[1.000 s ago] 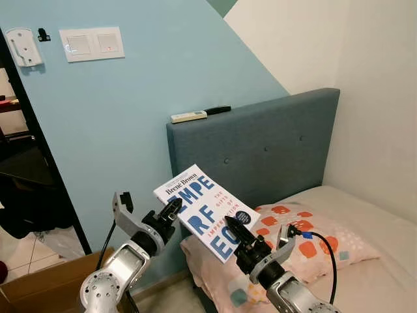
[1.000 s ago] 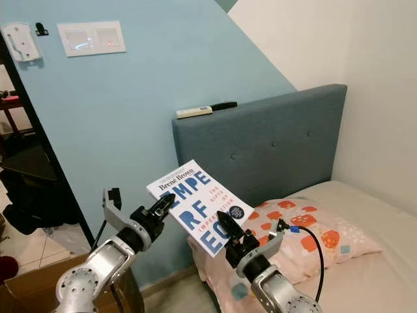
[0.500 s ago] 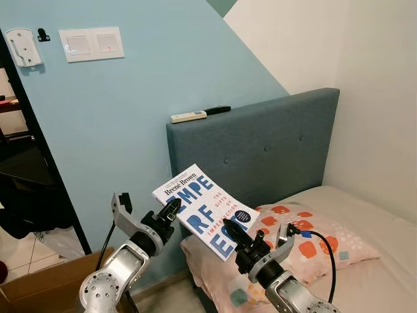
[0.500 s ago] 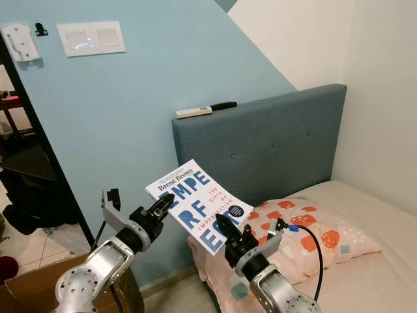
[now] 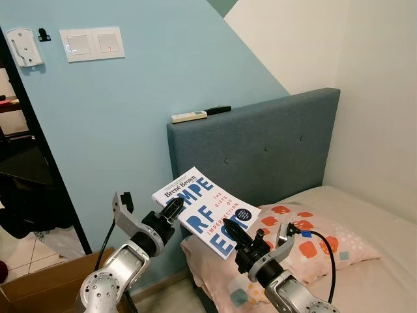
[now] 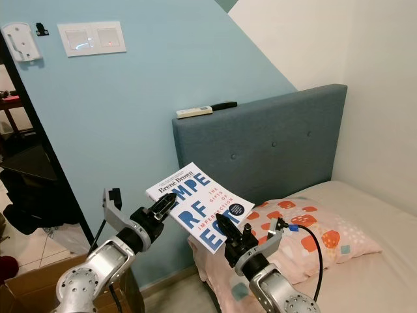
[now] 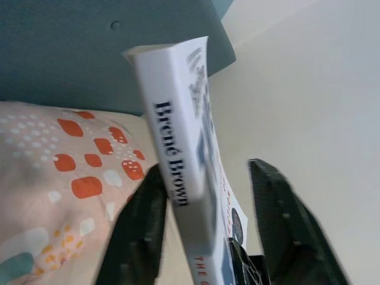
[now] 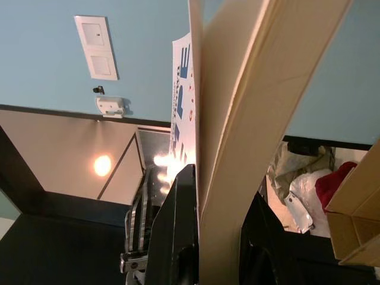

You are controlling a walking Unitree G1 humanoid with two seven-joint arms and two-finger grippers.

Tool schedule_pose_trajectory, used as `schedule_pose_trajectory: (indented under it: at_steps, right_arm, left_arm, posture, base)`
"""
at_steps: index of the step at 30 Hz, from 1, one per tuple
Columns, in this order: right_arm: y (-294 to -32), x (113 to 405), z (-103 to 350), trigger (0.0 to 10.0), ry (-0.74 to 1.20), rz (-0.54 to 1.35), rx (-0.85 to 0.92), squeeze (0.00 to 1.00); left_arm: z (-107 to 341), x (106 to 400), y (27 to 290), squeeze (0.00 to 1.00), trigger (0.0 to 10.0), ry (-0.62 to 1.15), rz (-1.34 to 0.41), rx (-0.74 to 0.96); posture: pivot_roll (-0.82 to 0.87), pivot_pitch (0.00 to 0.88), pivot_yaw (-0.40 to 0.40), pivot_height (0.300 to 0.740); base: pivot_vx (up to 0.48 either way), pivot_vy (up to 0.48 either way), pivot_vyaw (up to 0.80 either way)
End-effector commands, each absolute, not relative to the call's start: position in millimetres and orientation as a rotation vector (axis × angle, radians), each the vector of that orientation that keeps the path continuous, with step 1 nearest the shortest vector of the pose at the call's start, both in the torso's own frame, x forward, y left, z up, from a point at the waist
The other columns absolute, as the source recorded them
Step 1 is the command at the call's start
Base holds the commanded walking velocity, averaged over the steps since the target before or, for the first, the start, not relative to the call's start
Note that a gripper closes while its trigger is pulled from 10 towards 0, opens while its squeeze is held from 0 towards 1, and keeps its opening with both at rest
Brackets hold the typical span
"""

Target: Clean up the room

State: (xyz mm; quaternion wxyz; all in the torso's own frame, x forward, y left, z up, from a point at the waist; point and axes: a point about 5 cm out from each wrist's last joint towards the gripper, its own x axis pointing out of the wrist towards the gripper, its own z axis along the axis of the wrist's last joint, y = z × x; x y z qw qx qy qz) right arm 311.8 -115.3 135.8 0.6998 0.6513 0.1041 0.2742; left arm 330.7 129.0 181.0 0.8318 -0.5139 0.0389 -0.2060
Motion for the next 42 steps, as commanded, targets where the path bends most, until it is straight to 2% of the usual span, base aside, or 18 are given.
schedule_pose_trajectory:
  at_steps: [1, 8, 9, 10, 15, 19, 20, 21, 22, 23, 24, 25, 26, 27, 28, 31, 36, 42]
  right_arm:
    - [-112.5, 313.1, 141.9, 0.0, 0.212, 0.633, 1.452, 0.00]
    - [-116.5, 314.1, 140.0, 0.0, 0.202, 0.609, 1.406, 0.00]
    - [-120.0, 315.4, 138.8, 0.0, 0.188, 0.582, 1.360, 0.00]
    - [-122.5, 316.2, 138.2, 0.0, 0.176, 0.565, 1.328, 0.00]
    - [-151.6, 327.0, 132.3, 0.0, 0.096, 0.352, 1.211, 0.00]
    - [-168.0, 328.2, 133.3, 0.0, 0.061, 0.302, 1.138, 0.00]
    - [-171.1, 326.2, 134.1, 2.1, 0.065, 0.317, 1.062, 0.00]
    - [-171.9, 324.7, 134.4, 2.1, 0.071, 0.330, 1.010, 0.00]
    - [-169.6, 320.6, 133.6, 4.7, 0.094, 0.367, 0.864, 0.00]
    - [-167.2, 317.6, 132.5, 4.7, 0.110, 0.393, 0.765, 0.00]
    - [-167.2, 317.6, 132.5, 4.7, 0.110, 0.393, 0.765, 0.00]
    - [-163.7, 314.0, 129.5, 10.0, 0.126, 0.417, 0.632, 0.00]
    - [-160.7, 310.3, 126.4, 10.0, 0.136, 0.433, 0.536, 0.00]
    - [-160.7, 310.3, 126.4, 10.0, 0.136, 0.433, 0.536, 0.00]
    - [-157.5, 303.5, 119.0, 10.0, 0.139, 0.434, 0.409, 0.00]
    - [-154.2, 295.2, 105.7, 10.0, 0.162, 0.427, 0.255, 0.00]
    - [-150.3, 286.3, 90.6, 10.0, 0.152, 0.384, 0.115, 0.00]
    - [-149.8, 270.7, 74.9, 10.0, 0.124, 0.302, 0.032, 0.00]
  left_arm:
    - [178.6, 327.9, 135.7, 1.00, 10.0, 0.071, -0.422, -1.071]
    - [174.5, 326.3, 137.8, 1.00, 10.0, 0.089, -0.408, -1.026]
    - [171.1, 324.9, 141.7, 0.15, 10.0, 0.094, -0.387, -1.004]
    - [168.8, 323.9, 144.4, 0.00, 10.0, 0.098, -0.373, -0.990]
    - [151.2, 308.1, 160.8, 0.00, 10.0, 0.135, -0.327, -0.923]
    - [136.8, 294.6, 169.2, 0.00, 10.0, 0.170, -0.298, -0.861]
    - [129.6, 288.9, 173.2, 0.00, 10.0, 0.190, -0.280, -0.800]
    - [125.3, 285.5, 175.6, 0.00, 10.0, 0.202, -0.270, -0.758]
    - [119.6, 282.1, 179.1, 0.00, 10.0, 0.214, -0.234, -0.693]
    - [116.3, 280.2, 181.1, 0.00, 10.0, 0.220, -0.210, -0.650]
    - [116.3, 280.2, 181.1, 0.00, 10.0, 0.220, -0.210, -0.650]
    - [111.9, 278.6, 183.2, 0.00, 10.0, 0.227, -0.178, -0.542]
    - [108.0, 276.8, 183.6, 0.00, 10.0, 0.232, -0.159, -0.440]
    - [108.0, 276.8, 183.6, 0.00, 10.0, 0.232, -0.159, -0.440]
    - [100.0, 274.9, 183.0, 0.00, 10.0, 0.250, -0.111, -0.291]
    - [93.1, 273.8, 179.3, 0.00, 10.0, 0.274, -0.065, -0.213]
    - [85.0, 268.8, 170.0, 0.00, 10.0, 0.279, -0.062, -0.044]
    - [69.6, 255.4, 159.6, 0.00, 10.0, 0.295, -0.081, 0.007]
  posture:
    - [-0.01, 0.044, 0.087, 0.740]
    - [-0.01, 0.038, 0.087, 0.740]
    - [-0.01, 0.036, 0.092, 0.740]
    - [-0.01, 0.036, 0.092, 0.740]
    - [-0.01, 0.035, 0.087, 0.740]
    - [-0.01, 0.032, 0.080, 0.740]
    - [-0.01, 0.031, 0.079, 0.740]
    - [-0.01, 0.031, 0.078, 0.740]
    - [-0.02, 0.032, 0.077, 0.740]
    - [-0.02, 0.032, 0.077, 0.740]
    - [-0.02, 0.032, 0.077, 0.740]
    - [-0.02, 0.031, 0.071, 0.740]
    - [-0.02, 0.031, 0.069, 0.740]
    - [-0.02, 0.031, 0.069, 0.740]
    - [-0.03, 0.024, 0.055, 0.740]
    - [-0.03, 0.018, 0.047, 0.740]
    - [-0.03, 0.010, 0.040, 0.740]
    - [-0.04, 0.003, 0.039, 0.740]
  base:
    - [0.000, 0.000, 0.00]
    - [0.000, 0.000, 0.00]
    - [0.000, 0.000, 0.00]
    - [0.000, 0.000, 0.00]
    - [0.000, 0.000, 0.00]
    - [0.000, 0.000, 0.00]
    - [0.000, 0.000, 0.00]
    - [0.000, 0.000, 0.00]
    - [0.000, 0.000, 0.00]
    - [0.000, 0.000, 0.00]
    - [0.000, 0.000, 0.00]
    - [0.000, 0.000, 0.00]
    - [0.000, 0.000, 0.00]
    - [0.000, 0.000, 0.00]
    - [0.000, 0.000, 0.00]
    - [0.000, 0.000, 0.00]
    - [0.000, 0.000, 0.00]
    - [0.000, 0.000, 0.00]
